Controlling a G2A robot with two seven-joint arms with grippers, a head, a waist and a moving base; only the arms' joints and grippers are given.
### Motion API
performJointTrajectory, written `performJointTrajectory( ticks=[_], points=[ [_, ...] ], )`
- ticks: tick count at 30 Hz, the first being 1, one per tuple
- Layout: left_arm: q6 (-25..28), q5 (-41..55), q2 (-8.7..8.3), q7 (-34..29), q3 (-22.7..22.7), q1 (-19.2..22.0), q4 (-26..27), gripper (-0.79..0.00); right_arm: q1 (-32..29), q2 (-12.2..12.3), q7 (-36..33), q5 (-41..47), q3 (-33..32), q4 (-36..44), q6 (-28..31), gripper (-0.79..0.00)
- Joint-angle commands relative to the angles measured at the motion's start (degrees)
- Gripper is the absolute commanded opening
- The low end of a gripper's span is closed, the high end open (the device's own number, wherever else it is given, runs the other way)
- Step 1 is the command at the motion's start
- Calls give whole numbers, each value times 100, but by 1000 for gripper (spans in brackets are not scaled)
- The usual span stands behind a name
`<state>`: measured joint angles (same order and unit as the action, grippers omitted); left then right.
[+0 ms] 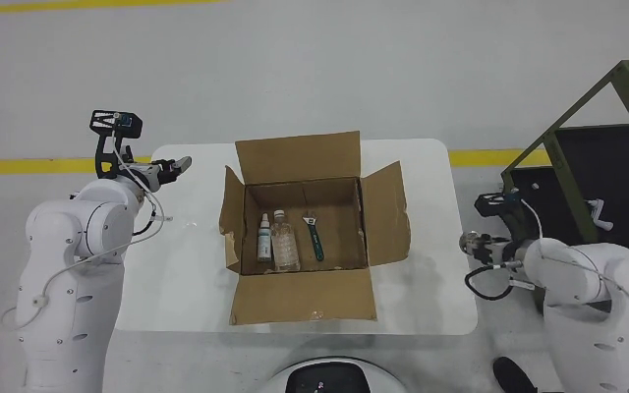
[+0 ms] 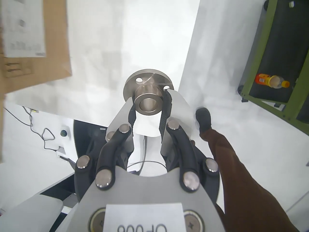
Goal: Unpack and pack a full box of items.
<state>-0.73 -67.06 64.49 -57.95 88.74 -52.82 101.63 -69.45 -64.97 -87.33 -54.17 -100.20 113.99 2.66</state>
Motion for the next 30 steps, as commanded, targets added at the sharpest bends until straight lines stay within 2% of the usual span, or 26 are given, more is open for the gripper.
performJointTrajectory(
  ticks=[1, 11, 24, 30],
  points=[
    [0, 0, 0, 0, 0, 0, 0, 0, 102, 16, -67, 247, -66, 198, -9, -785],
    [0, 0, 0, 0, 0, 0, 0, 0, 558, 161, -67, 1429, 24, 802, -149, -785],
    [0, 0, 0, 0, 0, 0, 0, 0, 1171, 279, 7, 1474, 1088, 776, -121, -785],
    [0, 0, 0, 0, 0, 0, 0, 0, 1181, 282, 7, 1452, 1108, 774, -121, -785]
  ],
)
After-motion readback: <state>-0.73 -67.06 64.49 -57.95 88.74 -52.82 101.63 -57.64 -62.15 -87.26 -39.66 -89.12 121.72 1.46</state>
